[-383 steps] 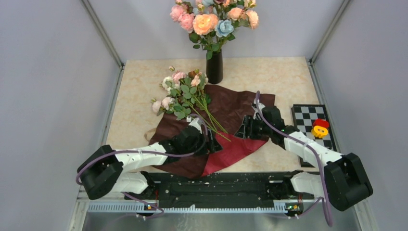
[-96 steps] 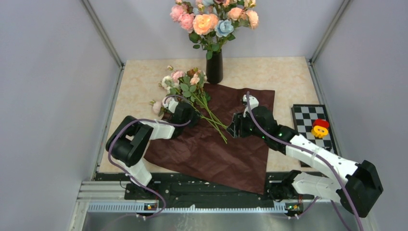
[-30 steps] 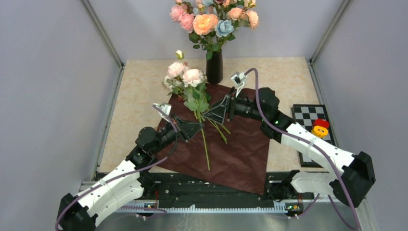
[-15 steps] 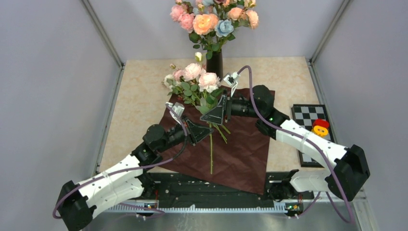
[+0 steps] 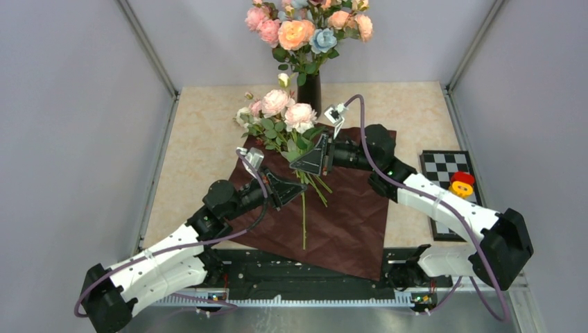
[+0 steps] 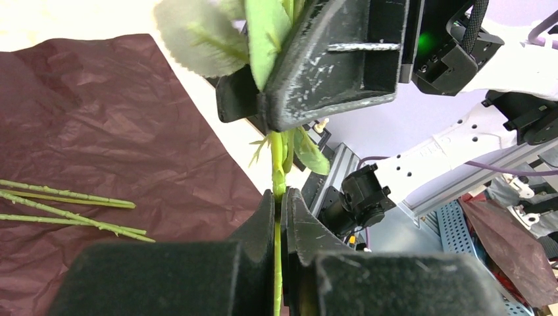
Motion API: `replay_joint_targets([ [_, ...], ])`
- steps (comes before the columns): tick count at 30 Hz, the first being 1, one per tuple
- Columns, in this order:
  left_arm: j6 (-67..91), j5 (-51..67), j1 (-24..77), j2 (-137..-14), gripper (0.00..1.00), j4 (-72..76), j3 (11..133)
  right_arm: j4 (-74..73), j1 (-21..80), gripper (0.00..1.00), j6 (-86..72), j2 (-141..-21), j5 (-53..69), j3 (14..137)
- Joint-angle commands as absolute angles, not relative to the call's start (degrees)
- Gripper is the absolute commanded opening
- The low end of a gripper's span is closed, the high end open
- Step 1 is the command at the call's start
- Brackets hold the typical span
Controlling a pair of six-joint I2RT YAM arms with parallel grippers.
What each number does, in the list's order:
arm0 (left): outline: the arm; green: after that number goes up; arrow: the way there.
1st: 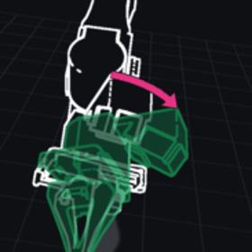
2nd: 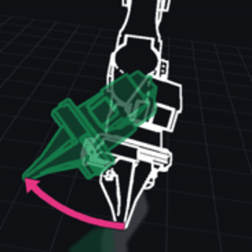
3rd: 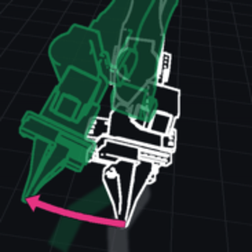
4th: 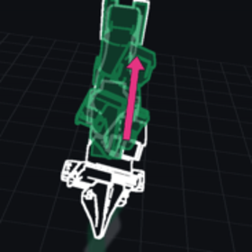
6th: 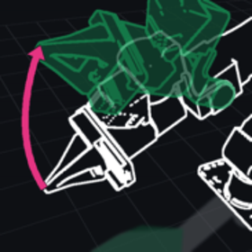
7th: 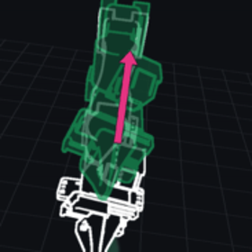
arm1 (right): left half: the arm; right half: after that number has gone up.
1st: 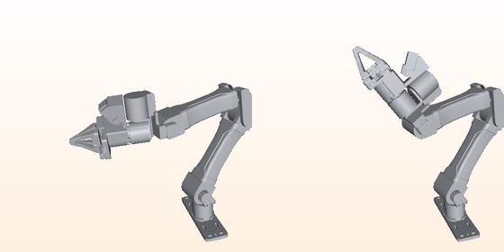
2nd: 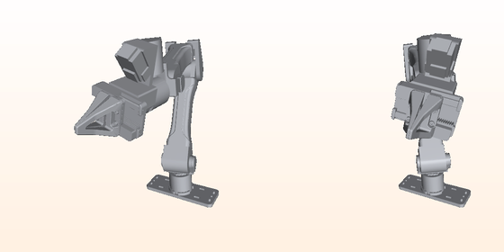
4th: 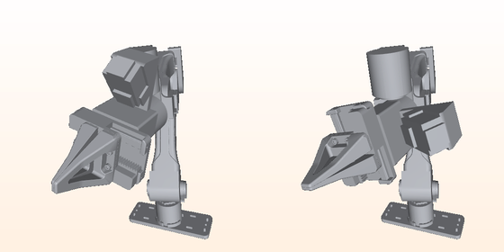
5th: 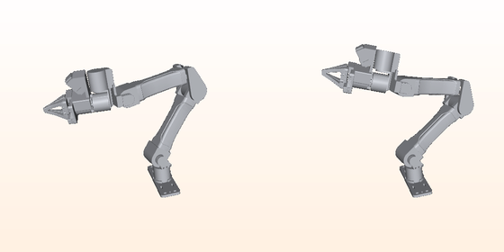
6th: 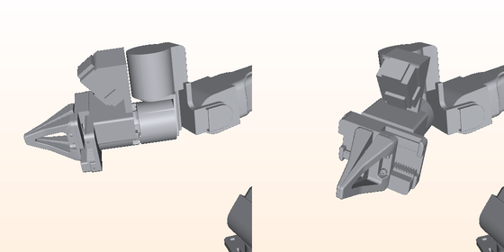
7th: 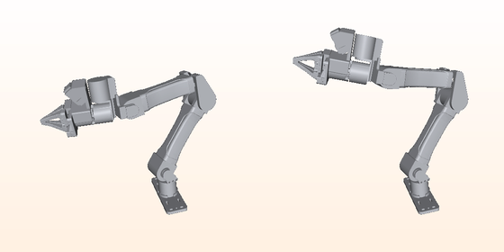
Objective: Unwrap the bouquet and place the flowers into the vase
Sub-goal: Insert the fake flower into the vase.
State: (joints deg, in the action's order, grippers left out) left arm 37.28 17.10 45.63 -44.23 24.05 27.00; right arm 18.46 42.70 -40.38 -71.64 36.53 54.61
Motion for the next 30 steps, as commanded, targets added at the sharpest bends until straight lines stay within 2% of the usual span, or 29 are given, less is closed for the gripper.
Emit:
replay_joint_targets([
  [1,36.5,16.5,45.8,-43.5,0.00,25.1,28.9,22.9,42.5,0.17,-41.3,-69.5,35.1,53.9],
  [6,36.6,15.6,45.8,-43.6,0.00,24.3,29.0,23.3,42.2,0.00,-41.5,-69.0,34.4,53.3],
  [11,36.7,12.7,45.9,-43.4,0.00,21.4,29.3,23.4,42.1,0.00,-41.0,-67.8,33.1,52.5],
  [12,36.8,12.1,45.8,-43.5,0.03,20.6,29.5,23.3,42.1,0.00,-40.6,-67.4,32.7,52.4],
  [13,36.7,11.5,45.8,-43.5,0.12,19.6,29.8,23.2,42.1,0.00,-40.2,-66.9,32.2,52.2],
  [14,36.6,10.7,45.9,-43.7,0.26,18.4,30.1,22.9,42.1,0.00,-39.5,-66.4,31.7,52.0],
  [15,36.3,10.0,45.8,-43.8,0.47,17.4,30.5,22.4,42.1,0.00,-38.6,-65.6,30.5,51.8],
  [17,35.0,8.2,45.8,-43.9,0.78,15.3,31.1,20.5,42.1,0.00,-36.0,-63.9,27.9,51.7],
  [19,33.3,5.1,45.8,-44.0,0.96,11.3,32.6,17.3,42.1,0.00,-32.7,-61.7,24.3,51.9],
  [21,32.6,-0.9,45.3,-44.0,0.99,4.2,35.9,14.0,42.1,0.00,-28.8,-59.1,20.1,52.7],
  [23,30.1,-1.8,43.0,-44.7,0.99,-3.4,39.5,11.1,42.2,0.00,-24.8,-57.1,16.0,53.8],
  [27,27.2,8.0,31.9,-48.0,0.99,-15.4,46.5,6.8,42.2,0.00,-16.1,-55.7,7.5,58.4],
  [30,23.3,10.5,24.9,-50.5,0.99,-20.9,51.0,8.1,42.2,0.00,-10.6,-56.7,2.9,61.9],
])
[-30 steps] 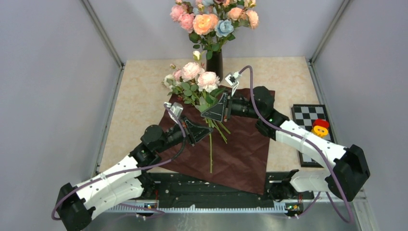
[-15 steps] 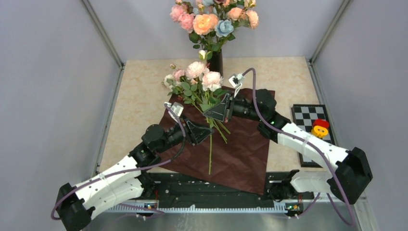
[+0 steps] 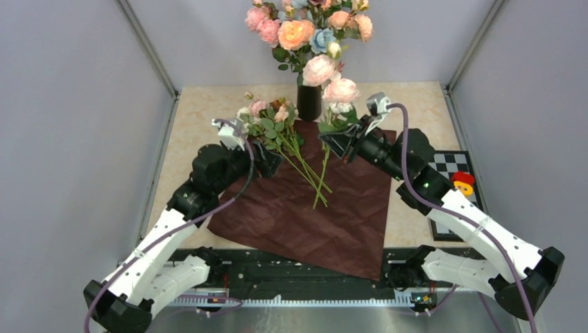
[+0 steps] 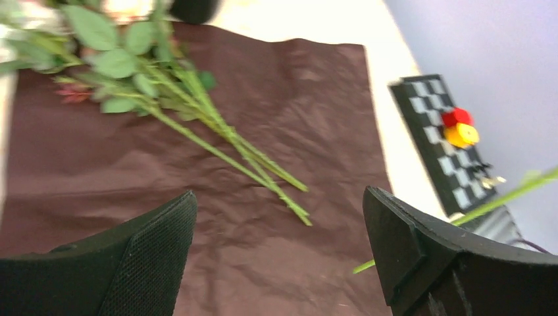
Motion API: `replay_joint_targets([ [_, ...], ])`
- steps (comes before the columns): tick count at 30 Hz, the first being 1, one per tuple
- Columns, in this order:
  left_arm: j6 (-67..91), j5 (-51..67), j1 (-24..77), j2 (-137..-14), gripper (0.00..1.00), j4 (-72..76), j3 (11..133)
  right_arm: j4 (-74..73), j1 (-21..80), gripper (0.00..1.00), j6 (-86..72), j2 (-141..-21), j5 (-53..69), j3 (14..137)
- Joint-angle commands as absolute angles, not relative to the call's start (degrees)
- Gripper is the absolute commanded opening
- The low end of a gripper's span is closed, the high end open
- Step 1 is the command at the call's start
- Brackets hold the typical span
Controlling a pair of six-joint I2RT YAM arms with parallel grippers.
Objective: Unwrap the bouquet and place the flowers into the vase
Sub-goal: Insert the fake flower into the vase.
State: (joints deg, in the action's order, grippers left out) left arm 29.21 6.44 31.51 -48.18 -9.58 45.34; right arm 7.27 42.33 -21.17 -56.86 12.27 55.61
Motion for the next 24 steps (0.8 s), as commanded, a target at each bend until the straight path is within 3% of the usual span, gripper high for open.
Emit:
replay_joint_targets([
  [1,22.2,10.2,22.9,-51.2,0.99,-22.4,52.3,9.3,42.2,0.00,-8.8,-57.4,1.6,62.9],
  [5,19.7,8.6,14.9,-52.9,0.99,-23.2,53.9,14.7,42.2,0.00,-1.6,-63.4,-5.8,67.4],
  [11,14.5,-8.7,12.0,-53.1,0.99,-26.9,55.7,23.6,42.0,0.00,10.4,-75.9,-11.6,76.9],
  [24,12.5,-13.4,11.9,-49.9,0.99,-27.0,52.3,41.6,37.5,0.00,16.6,-97.8,-12.4,94.4],
])
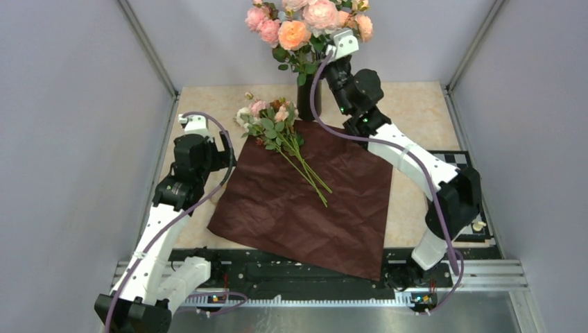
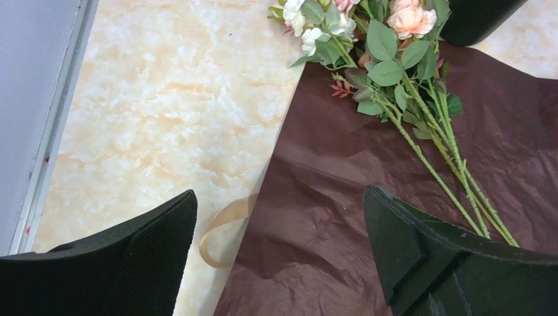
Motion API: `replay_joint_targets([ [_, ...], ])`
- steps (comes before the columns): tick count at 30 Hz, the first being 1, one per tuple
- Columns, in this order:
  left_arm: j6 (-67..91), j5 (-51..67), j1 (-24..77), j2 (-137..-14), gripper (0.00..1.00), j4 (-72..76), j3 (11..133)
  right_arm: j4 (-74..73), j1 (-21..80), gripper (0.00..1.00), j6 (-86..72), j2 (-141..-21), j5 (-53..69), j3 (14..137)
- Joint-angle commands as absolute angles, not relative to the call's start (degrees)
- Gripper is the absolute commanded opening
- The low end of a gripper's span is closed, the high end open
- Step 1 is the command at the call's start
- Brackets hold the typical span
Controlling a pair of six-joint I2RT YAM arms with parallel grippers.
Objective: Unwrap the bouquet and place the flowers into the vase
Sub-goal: Insert the fake flower into the vase.
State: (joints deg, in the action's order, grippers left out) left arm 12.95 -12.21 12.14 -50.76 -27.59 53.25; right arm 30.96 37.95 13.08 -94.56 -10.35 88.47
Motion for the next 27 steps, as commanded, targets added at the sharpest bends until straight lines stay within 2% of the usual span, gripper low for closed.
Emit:
replay_joint_targets([
  [1,12.6,-11.9,11.9,-49.6,0.99,-26.7,52.0,42.9,37.3,0.00,16.9,-98.9,-12.7,95.4],
  [6,13.6,-11.9,11.9,-49.8,0.99,-27.0,51.5,49.5,36.5,0.00,16.1,-102.9,-13.5,97.4],
  [13,13.7,-12.3,11.9,-49.7,0.99,-27.3,51.5,51.5,35.8,0.00,14.6,-105.9,-13.8,100.1],
  [27,13.8,-12.2,11.9,-49.6,0.99,-27.5,51.2,48.3,35.5,0.00,13.3,-111.3,-13.4,106.3],
])
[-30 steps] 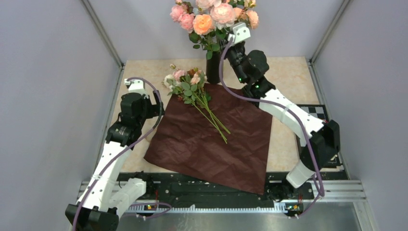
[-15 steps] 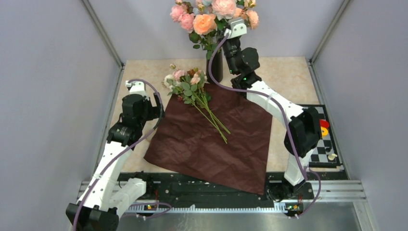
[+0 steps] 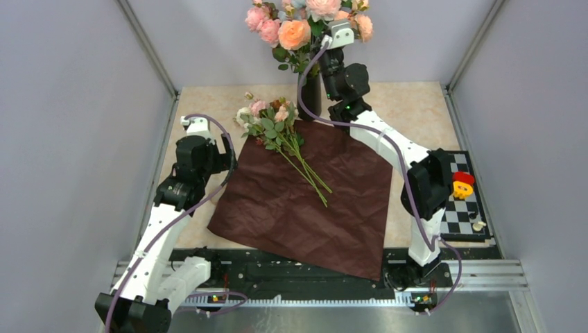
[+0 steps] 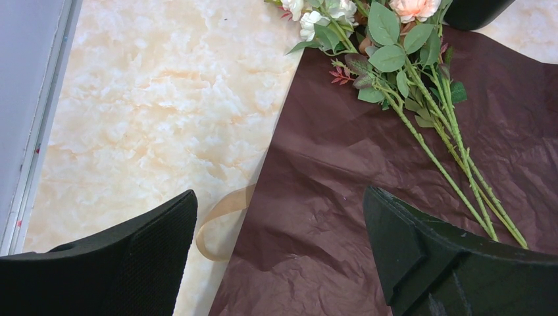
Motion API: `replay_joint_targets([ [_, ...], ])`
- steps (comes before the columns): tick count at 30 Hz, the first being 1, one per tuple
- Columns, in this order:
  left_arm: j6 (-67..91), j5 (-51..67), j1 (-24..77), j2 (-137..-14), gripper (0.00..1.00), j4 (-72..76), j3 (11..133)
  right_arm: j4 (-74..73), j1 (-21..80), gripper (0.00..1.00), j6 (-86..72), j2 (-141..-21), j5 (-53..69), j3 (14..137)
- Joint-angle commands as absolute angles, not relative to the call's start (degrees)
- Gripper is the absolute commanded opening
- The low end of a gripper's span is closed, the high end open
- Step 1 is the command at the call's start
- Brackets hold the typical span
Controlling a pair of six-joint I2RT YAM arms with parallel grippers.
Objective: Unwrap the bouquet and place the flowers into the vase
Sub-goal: Insert the fake flower into the vase.
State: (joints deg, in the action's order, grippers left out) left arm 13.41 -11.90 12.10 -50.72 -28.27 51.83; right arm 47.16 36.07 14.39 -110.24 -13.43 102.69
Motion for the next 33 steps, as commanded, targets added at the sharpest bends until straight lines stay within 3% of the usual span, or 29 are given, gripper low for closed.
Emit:
replay_joint_targets([
  [1,13.8,-12.2,11.9,-49.6,0.99,-27.5,51.2,47.9,35.5,0.00,13.2,-111.5,-13.5,106.4],
  [33,13.6,-11.9,11.9,-49.3,0.99,-27.5,50.9,45.4,34.5,0.00,9.3,-117.3,-15.2,103.1],
])
